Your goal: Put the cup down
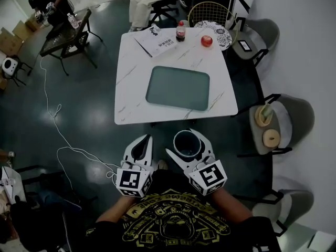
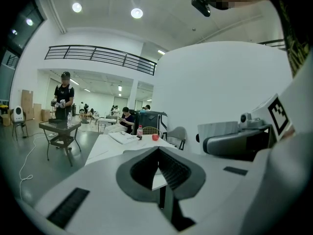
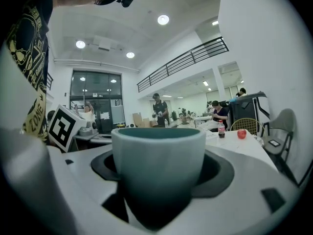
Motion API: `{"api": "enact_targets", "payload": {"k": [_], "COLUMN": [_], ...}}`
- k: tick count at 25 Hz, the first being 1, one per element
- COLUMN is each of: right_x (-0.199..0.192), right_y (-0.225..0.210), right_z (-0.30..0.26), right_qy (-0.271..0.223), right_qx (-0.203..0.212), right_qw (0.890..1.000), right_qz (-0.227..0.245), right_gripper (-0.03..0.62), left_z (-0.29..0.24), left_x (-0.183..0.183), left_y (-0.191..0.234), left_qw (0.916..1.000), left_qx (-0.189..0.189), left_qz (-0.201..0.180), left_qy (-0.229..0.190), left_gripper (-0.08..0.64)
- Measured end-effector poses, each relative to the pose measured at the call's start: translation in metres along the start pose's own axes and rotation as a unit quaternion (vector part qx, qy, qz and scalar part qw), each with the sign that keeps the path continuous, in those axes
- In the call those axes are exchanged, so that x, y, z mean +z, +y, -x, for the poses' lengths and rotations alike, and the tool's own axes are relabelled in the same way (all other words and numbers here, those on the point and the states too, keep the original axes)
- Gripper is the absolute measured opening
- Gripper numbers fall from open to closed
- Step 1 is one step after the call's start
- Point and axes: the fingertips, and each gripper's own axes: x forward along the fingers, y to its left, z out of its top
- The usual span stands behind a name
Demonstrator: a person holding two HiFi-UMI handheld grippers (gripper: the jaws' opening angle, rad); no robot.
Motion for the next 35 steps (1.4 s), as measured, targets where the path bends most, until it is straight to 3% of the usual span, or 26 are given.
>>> {"api": "enact_targets", "payload": {"k": [15, 24, 35], "right_x": [0.012, 0.012, 0.021], "right_y": [-0.011, -0.031, -0.080], "right_z": [-0.026, -0.037, -0.063], "right_qy": [-0.014, -0.010, -0.003], "right_qx": [-0.063, -0.060, -0.030], "right_qw": [0.998, 0.998, 0.999], "right_qz": [0.008, 0.010, 0.032], "right_gripper": [0.373, 0.373, 0.373], "left_z": [-0.015, -0.033, -0.078], "left_x": [0.006, 0.010, 0.016], "left_y": [0.033, 0.034, 0.036], "left_qw": [0.9992, 0.9995, 0.9999], "left_qx": [-0.039, -0.032, 0.009], "left_qz": [-0.006, -0.009, -0.005], "left_qy": [-0.005, -0.003, 0.010], "left_gripper": [0.011, 0.011, 0.011]}}
